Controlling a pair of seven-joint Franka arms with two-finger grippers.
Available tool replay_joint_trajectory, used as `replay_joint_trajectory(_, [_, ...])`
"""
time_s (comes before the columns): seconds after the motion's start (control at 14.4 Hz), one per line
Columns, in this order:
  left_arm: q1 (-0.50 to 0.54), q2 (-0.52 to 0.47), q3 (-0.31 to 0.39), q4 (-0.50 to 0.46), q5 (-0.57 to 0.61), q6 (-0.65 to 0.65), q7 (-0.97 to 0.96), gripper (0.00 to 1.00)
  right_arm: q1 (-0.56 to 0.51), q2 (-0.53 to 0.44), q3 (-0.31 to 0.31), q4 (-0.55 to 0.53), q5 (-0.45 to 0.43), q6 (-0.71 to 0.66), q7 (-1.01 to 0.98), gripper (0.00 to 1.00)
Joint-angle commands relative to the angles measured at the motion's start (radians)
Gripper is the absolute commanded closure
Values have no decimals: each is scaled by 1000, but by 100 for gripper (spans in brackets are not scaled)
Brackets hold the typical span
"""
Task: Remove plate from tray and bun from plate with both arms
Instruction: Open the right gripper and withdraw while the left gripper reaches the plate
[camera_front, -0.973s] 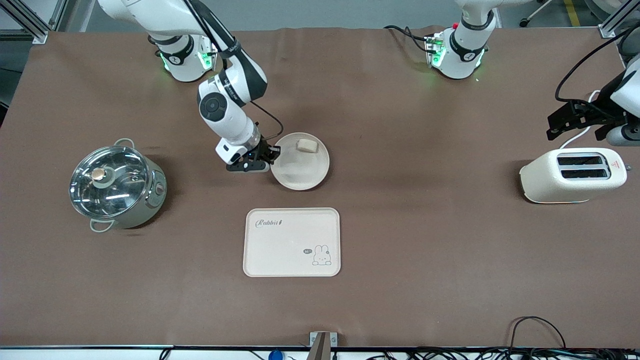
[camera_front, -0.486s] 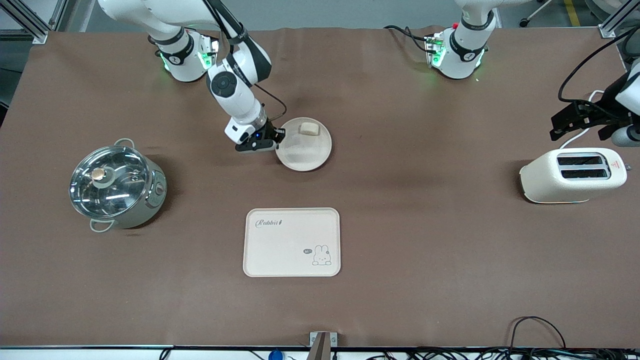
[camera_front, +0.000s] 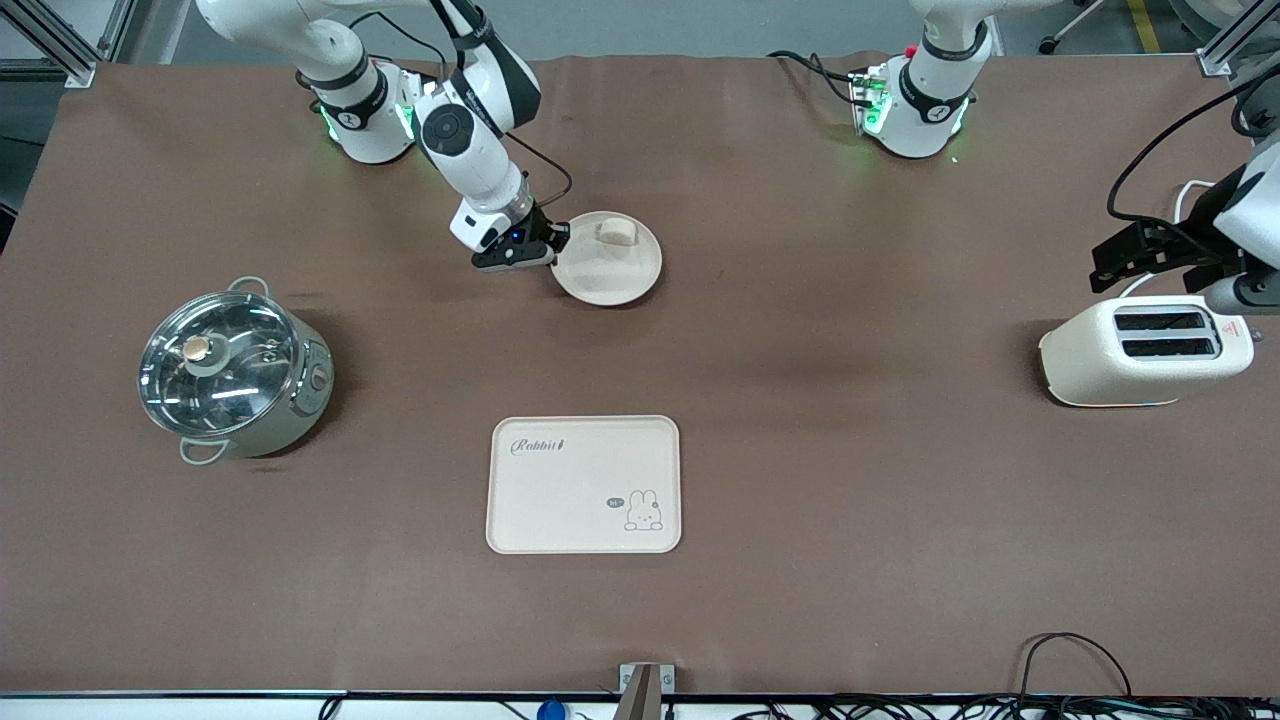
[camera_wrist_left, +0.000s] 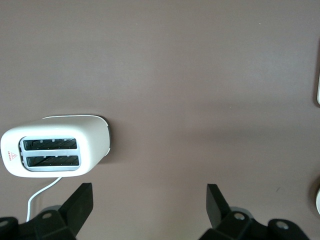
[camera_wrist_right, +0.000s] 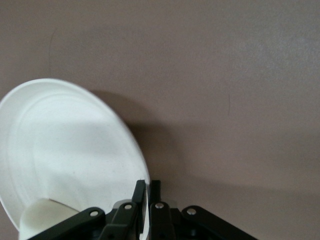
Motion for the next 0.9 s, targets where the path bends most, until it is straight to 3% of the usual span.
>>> replay_joint_trajectory(0.0, [-23, 5, -7, 12, 15, 2, -2, 0, 6, -40, 2, -33, 38, -8, -3, 0])
replay_joint_trajectory(0.14, [-48, 18, -10, 12, 13, 2, -13, 0, -16, -56, -2, -25, 38, -72, -10, 0])
replay_joint_trajectory(0.42, [-170, 62, -14, 12, -3, 20, -23, 0, -143, -207, -6, -8, 37, -195, -21, 0])
replay_joint_trajectory(0.63, [-294, 116, -14, 6, -45, 69, -210, 0, -270, -332, -9, 21, 37, -344, -110, 0])
replay_joint_trajectory(0.83, [-439, 177, -14, 2, -45, 121, -441, 0, -443, -379, -21, 110, 31, -566, -237, 0])
